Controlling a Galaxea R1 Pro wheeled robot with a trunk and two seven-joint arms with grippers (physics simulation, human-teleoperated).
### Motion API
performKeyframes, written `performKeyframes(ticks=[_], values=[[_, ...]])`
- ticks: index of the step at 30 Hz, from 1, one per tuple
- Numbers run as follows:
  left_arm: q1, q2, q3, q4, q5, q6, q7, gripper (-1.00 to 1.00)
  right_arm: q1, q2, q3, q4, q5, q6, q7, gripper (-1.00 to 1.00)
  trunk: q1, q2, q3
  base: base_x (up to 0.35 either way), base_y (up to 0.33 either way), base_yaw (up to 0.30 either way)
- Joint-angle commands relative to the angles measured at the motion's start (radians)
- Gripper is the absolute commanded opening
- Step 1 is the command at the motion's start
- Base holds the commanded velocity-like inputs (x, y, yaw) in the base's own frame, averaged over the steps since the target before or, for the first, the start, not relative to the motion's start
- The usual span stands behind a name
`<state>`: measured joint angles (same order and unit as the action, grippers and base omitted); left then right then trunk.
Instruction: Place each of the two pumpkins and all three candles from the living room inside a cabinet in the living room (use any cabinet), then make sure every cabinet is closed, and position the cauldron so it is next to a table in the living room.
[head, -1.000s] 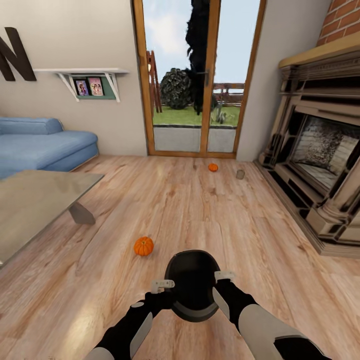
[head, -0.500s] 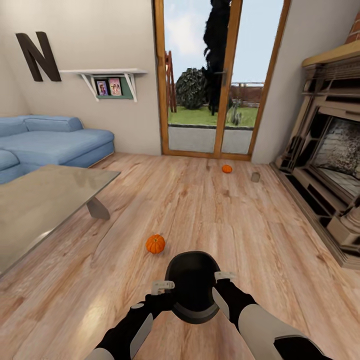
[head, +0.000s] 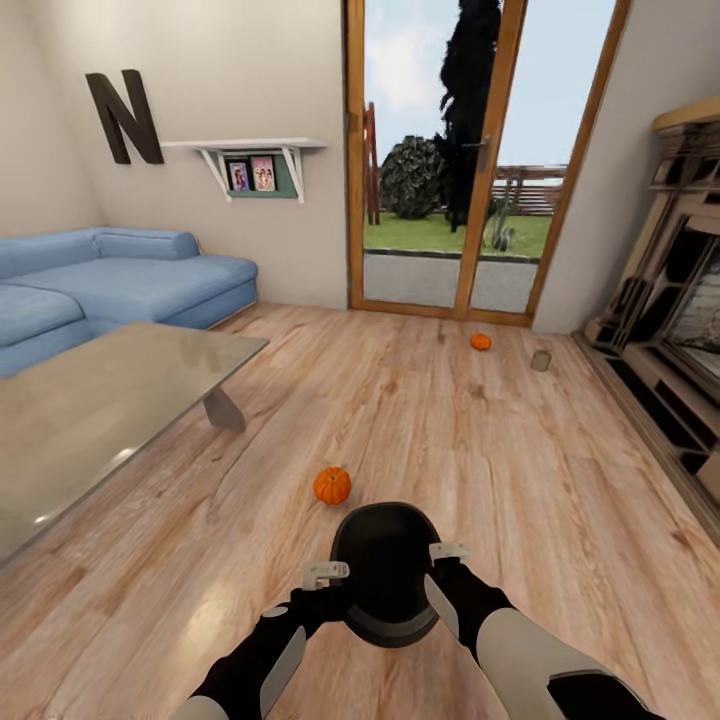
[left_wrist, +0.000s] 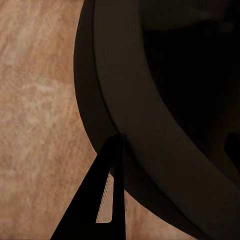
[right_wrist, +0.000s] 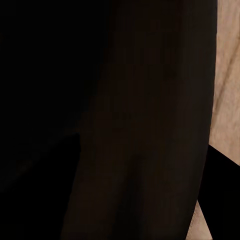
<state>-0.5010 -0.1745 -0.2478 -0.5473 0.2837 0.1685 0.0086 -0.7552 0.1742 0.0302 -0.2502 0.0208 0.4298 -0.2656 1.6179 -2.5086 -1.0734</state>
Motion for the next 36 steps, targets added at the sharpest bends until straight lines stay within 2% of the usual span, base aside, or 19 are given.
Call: performKeyframes(ticks=[1, 36], values=[[-0.001, 0.000, 0.012, 0.001, -0.006, 0.005, 0.016, -1.00, 0.000, 0.000, -0.003, -0.035, -0.016, -0.018, 0.019, -1.00, 0.000, 0.000, -0.001, 0.000, 0.000, 0.183], [-0.001, 0.000, 0.012, 0.001, -0.006, 0.005, 0.016, -1.00, 0.000, 0.000, -0.003, -0.035, -0.016, -0.019, 0.019, -1.00, 0.000, 0.000, -0.001, 0.000, 0.000, 0.185]])
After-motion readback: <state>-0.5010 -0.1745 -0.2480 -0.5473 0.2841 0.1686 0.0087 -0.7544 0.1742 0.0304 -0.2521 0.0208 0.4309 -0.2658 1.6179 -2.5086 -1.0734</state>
